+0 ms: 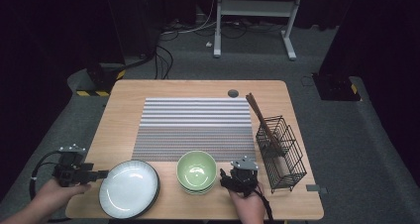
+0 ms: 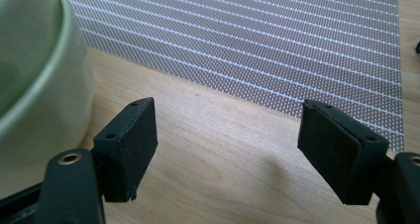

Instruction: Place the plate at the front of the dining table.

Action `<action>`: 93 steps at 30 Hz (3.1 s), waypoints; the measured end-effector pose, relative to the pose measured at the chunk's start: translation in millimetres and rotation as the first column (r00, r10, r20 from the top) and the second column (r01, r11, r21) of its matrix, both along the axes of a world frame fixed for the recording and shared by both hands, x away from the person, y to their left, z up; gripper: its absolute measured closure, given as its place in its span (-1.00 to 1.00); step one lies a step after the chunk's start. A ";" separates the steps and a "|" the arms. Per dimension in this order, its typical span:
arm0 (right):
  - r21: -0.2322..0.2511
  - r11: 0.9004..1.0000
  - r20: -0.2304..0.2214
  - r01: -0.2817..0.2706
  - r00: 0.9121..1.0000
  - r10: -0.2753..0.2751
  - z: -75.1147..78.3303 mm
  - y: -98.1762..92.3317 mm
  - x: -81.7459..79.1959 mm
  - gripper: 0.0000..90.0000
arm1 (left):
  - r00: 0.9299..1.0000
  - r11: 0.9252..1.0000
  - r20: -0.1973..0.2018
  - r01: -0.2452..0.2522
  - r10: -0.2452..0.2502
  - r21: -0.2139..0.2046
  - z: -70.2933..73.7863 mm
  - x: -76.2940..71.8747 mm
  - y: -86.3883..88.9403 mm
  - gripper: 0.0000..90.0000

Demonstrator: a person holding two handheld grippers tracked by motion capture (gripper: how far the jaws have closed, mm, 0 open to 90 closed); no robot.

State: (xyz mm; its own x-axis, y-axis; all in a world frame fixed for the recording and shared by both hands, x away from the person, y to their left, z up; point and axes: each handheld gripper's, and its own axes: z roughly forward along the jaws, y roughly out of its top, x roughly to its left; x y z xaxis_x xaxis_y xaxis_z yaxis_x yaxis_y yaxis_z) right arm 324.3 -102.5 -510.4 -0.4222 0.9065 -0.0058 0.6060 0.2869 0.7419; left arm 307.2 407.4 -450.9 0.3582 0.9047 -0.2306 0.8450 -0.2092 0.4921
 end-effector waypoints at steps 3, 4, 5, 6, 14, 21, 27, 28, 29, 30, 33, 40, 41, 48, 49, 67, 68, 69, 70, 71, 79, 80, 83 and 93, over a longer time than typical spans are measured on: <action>0.011 1.000 0.020 0.003 1.000 -0.003 7.3 0.9 -2.8 -0.43 | 0.999 1.000 -0.029 0.023 -0.023 0.004 0.0 0.4 -1.1 -0.37; 0.011 1.000 0.020 0.003 1.000 -0.003 7.3 0.9 -2.8 -0.43 | 0.999 1.000 -0.033 0.019 -0.019 0.004 -0.2 0.8 -1.5 -0.37; 0.018 1.000 0.031 0.002 1.000 -0.002 10.7 1.1 -3.8 -0.39 | 0.999 1.000 -0.037 0.015 -0.015 0.000 -0.8 1.4 -1.7 -0.36; 0.023 1.000 0.039 -0.002 0.999 0.002 12.5 0.9 -3.8 -0.37 | 0.999 1.000 -0.046 0.013 -0.013 -0.003 -1.4 2.5 -1.5 -0.35; 0.063 0.998 0.080 -0.006 0.997 0.001 33.2 3.4 -4.0 -0.19 | 0.995 1.000 -0.102 0.009 -0.011 -0.026 -7.6 10.4 -2.7 -0.14; 0.064 0.998 0.118 -0.024 0.993 0.016 53.2 10.4 3.0 -0.07 | 0.993 0.998 -0.117 -0.008 0.000 -0.064 -9.0 15.2 -0.2 -0.01; 0.089 0.995 0.130 -0.050 0.991 0.038 64.5 19.0 6.4 -0.03 | 0.991 0.998 -0.137 -0.019 0.010 -0.064 -10.9 19.2 -0.4 0.05; 0.100 0.993 0.128 -0.060 0.991 0.047 66.5 20.7 6.1 0.00 | 0.991 0.998 -0.136 -0.020 0.011 -0.067 -10.9 19.2 -0.4 0.07; 0.121 0.990 0.134 -0.079 0.989 0.063 70.3 24.0 5.5 0.02 | 0.991 0.997 -0.134 -0.020 0.010 -0.070 -10.9 19.3 -0.3 0.12; 0.121 0.990 0.134 -0.079 0.989 0.063 70.3 24.0 5.5 0.02 | 0.991 0.997 -0.131 -0.023 0.013 -0.072 -11.1 19.1 -0.5 0.12; 0.142 0.984 0.141 -0.105 0.986 0.084 77.0 34.1 3.8 0.02 | 0.991 0.998 -0.131 -0.008 -0.001 -0.069 -12.6 18.9 0.8 0.21; 0.158 0.977 0.141 -0.143 0.983 0.121 84.9 54.3 1.1 0.02 | 0.989 0.996 -0.147 0.005 -0.019 -0.092 -13.9 18.1 -0.9 0.32; 0.166 0.975 0.142 -0.151 0.982 0.128 86.4 59.5 0.0 0.02 | 0.989 0.995 -0.148 0.006 -0.020 -0.095 -14.5 17.9 -1.9 0.34; 0.196 0.963 0.114 -0.187 0.979 0.167 91.4 86.4 -1.3 0.04 | 0.988 0.996 -0.154 0.019 -0.033 -0.091 -19.2 16.4 -7.0 0.52; 0.198 0.961 0.113 -0.192 0.979 0.172 91.7 88.9 -1.6 0.04 | 0.987 0.996 -0.155 0.021 -0.035 -0.091 -20.1 16.4 -7.2 0.56; 0.205 0.956 0.103 -0.211 0.976 0.193 91.3 102.5 -1.8 0.03 | 0.991 0.998 -0.133 -0.003 -0.006 -0.066 -20.6 20.5 -14.0 0.72; 0.205 0.956 0.104 -0.210 0.976 0.193 92.0 102.6 -2.0 0.03 | 0.991 0.998 -0.134 -0.005 -0.004 -0.067 -20.6 21.2 -13.8 0.72; 0.208 0.955 0.105 -0.211 0.976 0.193 92.8 102.9 -2.6 0.03 | 0.992 0.998 -0.130 -0.006 -0.002 -0.062 -20.6 21.9 -13.4 0.72; 0.211 0.954 0.106 -0.213 0.975 0.194 93.7 103.5 -3.4 0.03 | 0.992 0.998 -0.130 -0.011 0.003 -0.064 -20.6 22.2 -13.7 0.72; 0.214 0.952 0.111 -0.220 0.973 0.201 96.1 105.7 -5.7 0.03 | 0.991 0.998 -0.132 -0.008 -0.001 -0.067 -20.6 23.0 -13.0 0.72; 0.245 0.935 0.099 -0.255 0.966 0.237 102.8 120.4 -12.9 0.03 | 0.991 0.997 -0.136 -0.014 0.003 -0.080 -21.1 27.8 -8.0 0.72; 0.245 0.935 0.099 -0.255 0.966 0.237 102.8 120.4 -12.9 0.03 | 0.991 0.997 -0.136 -0.014 0.003 -0.080 -21.1 27.8 -8.0 0.72; 0.265 0.928 0.075 -0.263 0.965 0.252 104.0 131.4 -15.0 0.03 | 0.991 0.997 -0.133 -0.017 0.006 -0.081 -21.3 27.9 -7.1 0.73; 0.255 0.930 0.034 -0.265 0.964 0.265 101.1 156.3 -21.0 0.03 | 0.994 0.997 -0.112 0.003 -0.011 -0.079 -18.2 24.8 -4.1 0.75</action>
